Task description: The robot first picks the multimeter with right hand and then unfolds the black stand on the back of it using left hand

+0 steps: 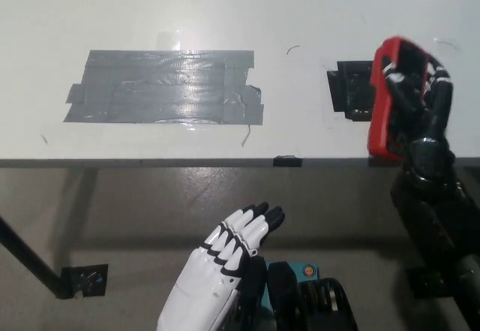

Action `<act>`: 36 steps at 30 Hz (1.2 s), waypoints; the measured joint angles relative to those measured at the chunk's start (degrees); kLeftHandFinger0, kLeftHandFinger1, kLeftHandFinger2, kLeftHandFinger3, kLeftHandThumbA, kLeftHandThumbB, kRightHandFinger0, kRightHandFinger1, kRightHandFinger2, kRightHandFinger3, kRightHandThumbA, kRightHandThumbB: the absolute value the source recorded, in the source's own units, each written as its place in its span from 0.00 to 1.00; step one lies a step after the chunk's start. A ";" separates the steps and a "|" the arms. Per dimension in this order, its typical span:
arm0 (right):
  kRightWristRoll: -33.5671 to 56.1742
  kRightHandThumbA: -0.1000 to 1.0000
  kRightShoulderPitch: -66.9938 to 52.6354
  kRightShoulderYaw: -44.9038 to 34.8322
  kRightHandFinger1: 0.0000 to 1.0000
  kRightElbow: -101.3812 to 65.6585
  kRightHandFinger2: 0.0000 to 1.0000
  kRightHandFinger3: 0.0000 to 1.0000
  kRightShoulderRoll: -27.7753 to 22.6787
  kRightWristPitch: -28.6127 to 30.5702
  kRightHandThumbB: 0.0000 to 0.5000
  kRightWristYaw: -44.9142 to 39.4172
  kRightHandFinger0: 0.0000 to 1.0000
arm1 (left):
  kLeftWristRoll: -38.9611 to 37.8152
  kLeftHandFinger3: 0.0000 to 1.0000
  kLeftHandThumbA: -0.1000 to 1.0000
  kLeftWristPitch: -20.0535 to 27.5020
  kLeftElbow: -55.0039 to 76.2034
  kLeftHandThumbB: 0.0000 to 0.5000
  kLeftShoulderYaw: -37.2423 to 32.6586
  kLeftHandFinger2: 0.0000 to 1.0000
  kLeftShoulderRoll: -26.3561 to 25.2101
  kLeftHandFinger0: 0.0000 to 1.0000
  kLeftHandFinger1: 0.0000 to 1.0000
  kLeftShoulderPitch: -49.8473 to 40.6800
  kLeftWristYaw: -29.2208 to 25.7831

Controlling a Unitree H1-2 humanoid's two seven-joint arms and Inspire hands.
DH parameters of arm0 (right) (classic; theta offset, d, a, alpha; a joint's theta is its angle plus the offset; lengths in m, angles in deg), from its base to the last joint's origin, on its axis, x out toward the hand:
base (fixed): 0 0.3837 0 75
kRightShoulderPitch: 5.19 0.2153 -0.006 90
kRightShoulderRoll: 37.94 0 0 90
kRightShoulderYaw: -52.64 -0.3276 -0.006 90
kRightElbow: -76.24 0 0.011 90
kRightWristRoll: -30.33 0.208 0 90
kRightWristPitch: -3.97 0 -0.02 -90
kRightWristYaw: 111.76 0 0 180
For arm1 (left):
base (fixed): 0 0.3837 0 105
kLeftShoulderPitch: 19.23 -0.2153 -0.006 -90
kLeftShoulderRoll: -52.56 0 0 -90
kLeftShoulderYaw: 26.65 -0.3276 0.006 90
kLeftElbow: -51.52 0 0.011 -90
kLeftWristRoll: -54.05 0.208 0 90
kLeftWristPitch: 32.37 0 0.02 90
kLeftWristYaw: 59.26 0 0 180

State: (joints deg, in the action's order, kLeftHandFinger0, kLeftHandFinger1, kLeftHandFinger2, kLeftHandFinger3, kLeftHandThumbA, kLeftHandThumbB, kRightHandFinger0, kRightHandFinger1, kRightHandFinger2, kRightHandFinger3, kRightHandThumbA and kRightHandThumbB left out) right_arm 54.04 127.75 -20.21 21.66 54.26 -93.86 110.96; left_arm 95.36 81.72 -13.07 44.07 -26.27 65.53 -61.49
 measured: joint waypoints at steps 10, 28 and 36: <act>-9.26 0.00 9.16 11.92 0.39 19.22 0.79 0.83 0.14 4.46 0.25 1.13 0.00 | 0.00 1.00 1.00 0.01 -0.27 0.40 -0.61 1.00 -1.16 1.00 1.00 -1.84 -0.03; -23.20 0.77 22.05 21.02 1.00 39.36 1.00 1.00 1.17 14.20 1.00 -2.88 1.00 | 0.30 1.00 1.00 0.11 -0.49 0.40 -1.65 1.00 -1.38 1.00 1.00 -2.19 -1.51; -24.51 0.95 22.05 21.44 1.00 41.01 1.00 1.00 1.49 13.64 1.00 -12.54 1.00 | 0.28 1.00 1.00 0.11 -0.58 0.42 -1.62 1.00 -1.40 1.00 1.00 -2.18 -1.52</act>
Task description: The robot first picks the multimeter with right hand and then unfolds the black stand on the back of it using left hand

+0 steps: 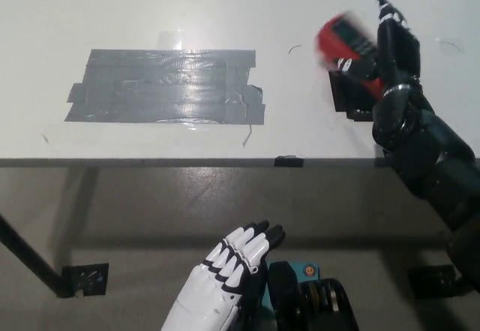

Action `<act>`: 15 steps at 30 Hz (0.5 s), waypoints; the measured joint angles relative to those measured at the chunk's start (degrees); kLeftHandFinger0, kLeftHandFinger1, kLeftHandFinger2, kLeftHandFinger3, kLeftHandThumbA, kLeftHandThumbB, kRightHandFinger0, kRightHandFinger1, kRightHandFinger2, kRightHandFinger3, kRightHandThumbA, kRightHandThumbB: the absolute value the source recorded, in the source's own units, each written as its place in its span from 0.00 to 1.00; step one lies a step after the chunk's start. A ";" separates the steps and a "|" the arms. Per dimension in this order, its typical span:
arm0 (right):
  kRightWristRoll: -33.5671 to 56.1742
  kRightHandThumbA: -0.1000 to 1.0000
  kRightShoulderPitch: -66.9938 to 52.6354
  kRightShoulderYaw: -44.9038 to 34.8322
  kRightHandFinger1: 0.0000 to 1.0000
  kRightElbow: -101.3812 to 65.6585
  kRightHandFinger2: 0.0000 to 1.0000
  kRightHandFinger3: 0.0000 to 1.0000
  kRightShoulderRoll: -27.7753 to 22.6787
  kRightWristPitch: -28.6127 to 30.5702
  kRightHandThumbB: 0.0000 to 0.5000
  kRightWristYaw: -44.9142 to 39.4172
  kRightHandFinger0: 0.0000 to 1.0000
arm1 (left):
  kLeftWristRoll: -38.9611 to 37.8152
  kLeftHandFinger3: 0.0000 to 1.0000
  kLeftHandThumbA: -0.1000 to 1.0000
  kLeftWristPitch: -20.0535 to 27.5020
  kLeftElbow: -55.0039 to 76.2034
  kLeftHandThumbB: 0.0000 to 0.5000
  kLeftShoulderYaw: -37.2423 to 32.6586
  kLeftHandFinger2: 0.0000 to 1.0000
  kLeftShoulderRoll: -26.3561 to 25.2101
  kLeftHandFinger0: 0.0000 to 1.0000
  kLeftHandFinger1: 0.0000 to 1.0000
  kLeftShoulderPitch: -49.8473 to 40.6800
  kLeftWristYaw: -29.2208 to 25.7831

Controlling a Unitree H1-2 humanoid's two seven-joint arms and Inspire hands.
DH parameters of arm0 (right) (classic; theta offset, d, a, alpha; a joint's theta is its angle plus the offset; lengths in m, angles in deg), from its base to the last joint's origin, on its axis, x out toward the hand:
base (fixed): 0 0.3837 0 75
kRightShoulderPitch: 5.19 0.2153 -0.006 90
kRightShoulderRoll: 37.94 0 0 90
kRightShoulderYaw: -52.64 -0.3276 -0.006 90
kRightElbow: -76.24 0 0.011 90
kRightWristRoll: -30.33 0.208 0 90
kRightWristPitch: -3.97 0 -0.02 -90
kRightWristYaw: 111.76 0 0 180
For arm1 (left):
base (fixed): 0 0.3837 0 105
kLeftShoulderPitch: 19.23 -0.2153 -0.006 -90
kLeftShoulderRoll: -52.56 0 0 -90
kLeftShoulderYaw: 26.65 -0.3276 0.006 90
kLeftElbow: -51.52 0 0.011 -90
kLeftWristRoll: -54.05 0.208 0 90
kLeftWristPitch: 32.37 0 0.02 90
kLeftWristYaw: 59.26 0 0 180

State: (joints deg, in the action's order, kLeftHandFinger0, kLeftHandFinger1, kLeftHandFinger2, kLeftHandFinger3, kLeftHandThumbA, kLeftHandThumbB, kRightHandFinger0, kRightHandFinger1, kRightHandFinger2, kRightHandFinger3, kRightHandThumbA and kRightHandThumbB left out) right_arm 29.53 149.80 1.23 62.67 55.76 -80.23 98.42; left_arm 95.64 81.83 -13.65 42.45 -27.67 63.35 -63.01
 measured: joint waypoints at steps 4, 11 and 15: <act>-0.40 0.95 0.00 -0.02 1.00 0.54 1.00 1.00 -0.06 -0.25 1.00 -5.00 1.00 | -0.03 1.00 1.00 0.00 -0.03 0.44 0.01 1.00 0.01 1.00 1.00 0.00 0.00; -1.75 1.00 0.04 -0.45 1.00 1.00 1.00 1.00 -0.31 -1.02 1.00 -13.63 1.00 | -0.06 1.00 1.00 0.03 -0.23 0.46 0.04 1.00 0.00 1.00 1.00 0.06 -0.17; -3.06 1.00 0.90 -3.41 1.00 -1.15 1.00 1.00 -2.20 -0.83 0.92 -17.06 1.00 | -0.20 1.00 1.00 0.32 -0.51 0.44 0.66 1.00 0.01 1.00 1.00 0.69 -0.92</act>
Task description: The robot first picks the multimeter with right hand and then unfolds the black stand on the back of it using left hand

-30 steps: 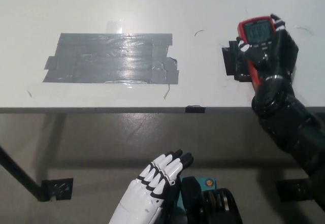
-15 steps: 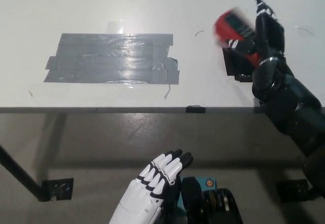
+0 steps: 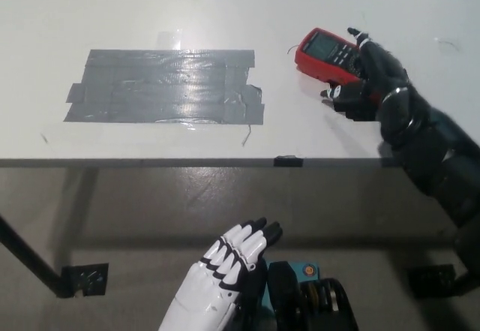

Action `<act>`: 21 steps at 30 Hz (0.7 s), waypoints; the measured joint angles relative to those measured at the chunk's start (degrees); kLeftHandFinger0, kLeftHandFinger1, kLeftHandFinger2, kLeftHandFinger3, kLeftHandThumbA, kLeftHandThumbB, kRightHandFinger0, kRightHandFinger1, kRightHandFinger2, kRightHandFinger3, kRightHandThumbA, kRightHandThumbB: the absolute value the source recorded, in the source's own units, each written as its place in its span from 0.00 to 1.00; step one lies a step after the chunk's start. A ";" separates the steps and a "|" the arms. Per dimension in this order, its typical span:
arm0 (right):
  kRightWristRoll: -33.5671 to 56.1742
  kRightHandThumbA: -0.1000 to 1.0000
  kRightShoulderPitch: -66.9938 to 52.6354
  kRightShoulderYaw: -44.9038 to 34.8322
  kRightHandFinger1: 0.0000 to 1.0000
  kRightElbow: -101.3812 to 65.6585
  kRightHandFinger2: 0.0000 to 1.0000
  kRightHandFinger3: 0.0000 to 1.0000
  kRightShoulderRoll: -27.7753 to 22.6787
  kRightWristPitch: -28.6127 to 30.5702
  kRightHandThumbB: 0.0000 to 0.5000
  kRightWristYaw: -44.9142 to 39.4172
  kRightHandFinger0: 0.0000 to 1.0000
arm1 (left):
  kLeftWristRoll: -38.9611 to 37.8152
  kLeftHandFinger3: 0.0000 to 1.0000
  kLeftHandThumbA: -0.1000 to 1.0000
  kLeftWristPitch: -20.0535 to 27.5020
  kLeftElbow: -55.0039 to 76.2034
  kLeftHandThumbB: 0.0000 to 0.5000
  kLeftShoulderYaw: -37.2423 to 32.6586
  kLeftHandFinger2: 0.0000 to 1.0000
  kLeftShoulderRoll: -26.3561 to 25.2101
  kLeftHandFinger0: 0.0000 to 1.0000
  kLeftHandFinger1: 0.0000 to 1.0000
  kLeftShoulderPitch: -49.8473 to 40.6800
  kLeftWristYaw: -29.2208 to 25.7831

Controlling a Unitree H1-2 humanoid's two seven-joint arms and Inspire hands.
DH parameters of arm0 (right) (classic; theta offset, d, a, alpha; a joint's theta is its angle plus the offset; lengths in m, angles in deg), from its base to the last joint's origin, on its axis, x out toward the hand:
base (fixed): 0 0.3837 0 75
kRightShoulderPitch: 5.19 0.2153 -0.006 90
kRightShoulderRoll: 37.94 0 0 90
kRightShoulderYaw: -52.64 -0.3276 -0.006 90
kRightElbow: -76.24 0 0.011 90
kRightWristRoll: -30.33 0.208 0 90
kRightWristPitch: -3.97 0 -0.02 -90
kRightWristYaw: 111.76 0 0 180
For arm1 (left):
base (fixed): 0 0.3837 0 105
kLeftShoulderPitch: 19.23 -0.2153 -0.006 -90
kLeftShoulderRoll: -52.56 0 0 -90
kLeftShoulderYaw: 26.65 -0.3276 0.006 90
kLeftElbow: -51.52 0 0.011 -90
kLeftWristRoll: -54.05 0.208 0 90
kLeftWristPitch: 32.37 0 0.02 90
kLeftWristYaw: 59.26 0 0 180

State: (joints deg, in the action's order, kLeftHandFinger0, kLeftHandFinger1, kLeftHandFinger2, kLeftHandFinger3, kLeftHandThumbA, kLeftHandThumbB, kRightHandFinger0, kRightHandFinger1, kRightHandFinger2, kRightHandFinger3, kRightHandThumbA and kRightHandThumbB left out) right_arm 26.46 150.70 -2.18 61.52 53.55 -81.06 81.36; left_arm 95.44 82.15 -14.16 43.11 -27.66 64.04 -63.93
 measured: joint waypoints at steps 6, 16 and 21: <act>-0.19 1.00 0.30 -6.18 1.00 -14.03 1.00 1.00 -4.94 -0.23 0.94 -0.92 1.00 | -0.26 1.00 1.00 0.08 -1.42 0.47 2.01 1.00 -0.04 1.00 1.00 3.20 -0.14; 0.03 1.00 -6.88 -11.93 1.00 -35.49 1.00 1.00 -8.34 -2.74 0.84 -1.47 1.00 | -2.33 1.00 1.00 -0.53 -6.96 0.19 5.16 1.00 -0.70 1.00 1.00 10.38 -0.06; 0.31 1.00 -14.47 -13.84 1.00 -45.50 1.00 1.00 -8.52 -3.91 0.81 -1.65 1.00 | -3.49 1.00 1.00 -0.86 -11.31 0.25 7.48 1.00 -1.98 1.00 1.00 14.63 -0.04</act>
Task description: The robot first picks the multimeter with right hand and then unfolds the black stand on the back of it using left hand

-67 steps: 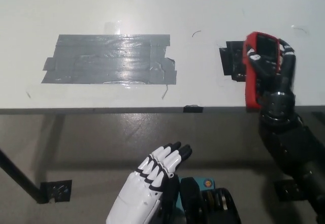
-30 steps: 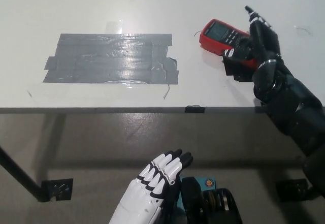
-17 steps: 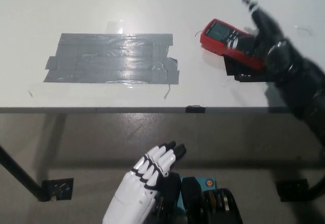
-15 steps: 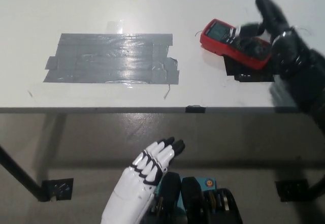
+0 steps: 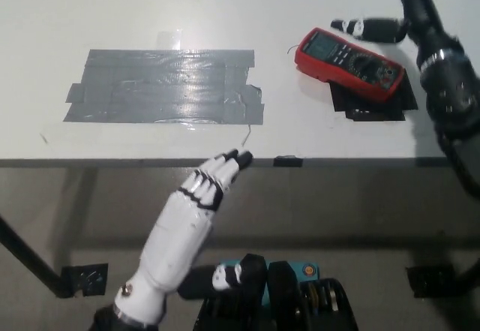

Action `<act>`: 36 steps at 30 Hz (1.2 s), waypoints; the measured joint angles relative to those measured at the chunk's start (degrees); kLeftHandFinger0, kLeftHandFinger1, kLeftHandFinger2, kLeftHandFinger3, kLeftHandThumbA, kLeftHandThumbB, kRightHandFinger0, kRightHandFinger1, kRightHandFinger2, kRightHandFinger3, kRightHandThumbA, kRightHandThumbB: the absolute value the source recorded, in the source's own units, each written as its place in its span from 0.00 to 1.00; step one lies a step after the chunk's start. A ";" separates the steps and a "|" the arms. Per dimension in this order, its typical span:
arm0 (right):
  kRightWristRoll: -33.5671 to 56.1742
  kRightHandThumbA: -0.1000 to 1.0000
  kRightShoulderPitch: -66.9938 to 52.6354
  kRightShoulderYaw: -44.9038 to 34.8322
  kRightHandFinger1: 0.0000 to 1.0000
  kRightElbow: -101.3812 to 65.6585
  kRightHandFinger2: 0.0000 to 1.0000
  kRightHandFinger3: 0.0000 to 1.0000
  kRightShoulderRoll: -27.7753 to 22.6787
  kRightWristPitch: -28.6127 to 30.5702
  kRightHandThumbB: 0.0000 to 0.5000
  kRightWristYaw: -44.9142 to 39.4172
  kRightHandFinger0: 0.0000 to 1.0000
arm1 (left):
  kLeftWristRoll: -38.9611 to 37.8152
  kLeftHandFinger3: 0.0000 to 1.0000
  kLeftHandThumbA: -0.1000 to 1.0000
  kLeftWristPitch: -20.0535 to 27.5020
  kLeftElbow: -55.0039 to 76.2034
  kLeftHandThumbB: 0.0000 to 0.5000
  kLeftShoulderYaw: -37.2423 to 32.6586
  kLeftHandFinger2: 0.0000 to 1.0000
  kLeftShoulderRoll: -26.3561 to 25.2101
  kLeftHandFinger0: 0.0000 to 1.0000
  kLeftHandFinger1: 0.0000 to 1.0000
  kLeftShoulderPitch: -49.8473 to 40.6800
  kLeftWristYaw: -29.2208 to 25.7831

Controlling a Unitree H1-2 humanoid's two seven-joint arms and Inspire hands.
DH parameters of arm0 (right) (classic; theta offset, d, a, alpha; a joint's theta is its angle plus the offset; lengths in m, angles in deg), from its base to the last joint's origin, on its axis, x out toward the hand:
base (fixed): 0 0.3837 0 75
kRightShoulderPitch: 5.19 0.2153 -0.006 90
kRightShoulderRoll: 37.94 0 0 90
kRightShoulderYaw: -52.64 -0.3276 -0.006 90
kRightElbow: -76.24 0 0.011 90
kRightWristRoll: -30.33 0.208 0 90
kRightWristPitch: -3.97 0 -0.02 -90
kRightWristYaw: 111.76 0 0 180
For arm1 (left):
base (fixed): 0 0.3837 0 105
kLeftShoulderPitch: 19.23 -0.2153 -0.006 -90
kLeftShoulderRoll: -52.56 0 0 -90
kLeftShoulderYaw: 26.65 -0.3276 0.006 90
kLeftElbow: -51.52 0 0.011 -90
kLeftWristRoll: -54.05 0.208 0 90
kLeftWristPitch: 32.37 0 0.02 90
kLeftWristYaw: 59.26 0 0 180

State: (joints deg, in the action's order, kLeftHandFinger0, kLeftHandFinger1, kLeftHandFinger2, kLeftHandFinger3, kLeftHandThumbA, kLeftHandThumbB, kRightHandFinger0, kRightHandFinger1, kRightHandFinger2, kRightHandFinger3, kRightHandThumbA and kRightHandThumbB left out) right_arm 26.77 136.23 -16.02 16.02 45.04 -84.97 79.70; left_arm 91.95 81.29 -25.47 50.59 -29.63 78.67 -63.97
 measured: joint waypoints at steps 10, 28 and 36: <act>0.12 0.91 -18.61 -1.49 1.00 -20.11 1.00 1.00 0.88 -0.55 0.59 0.01 1.00 | -2.23 1.00 1.00 -0.84 -6.90 0.38 3.34 1.00 -0.92 1.00 1.00 4.00 0.01; -3.60 0.87 -45.30 -8.56 1.00 -39.10 1.00 1.00 8.81 8.52 0.61 1.15 1.00 | -14.27 1.00 1.00 -2.85 -15.37 0.42 9.49 1.00 -0.88 1.00 1.00 1.43 0.98; -4.78 0.84 -49.48 -9.85 1.00 -32.48 1.00 1.00 10.02 13.34 0.64 0.61 1.00 | -18.14 1.00 1.00 -2.91 -17.44 0.37 9.78 1.00 -0.92 1.00 1.00 -3.90 1.40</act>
State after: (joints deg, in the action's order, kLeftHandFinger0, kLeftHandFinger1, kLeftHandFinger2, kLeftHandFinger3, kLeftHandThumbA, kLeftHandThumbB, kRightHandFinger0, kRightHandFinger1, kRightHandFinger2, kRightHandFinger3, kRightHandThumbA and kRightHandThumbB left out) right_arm 21.99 86.74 -25.87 -16.45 55.05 -71.62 80.31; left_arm 73.82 78.38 -42.91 60.37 -30.55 74.77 -62.57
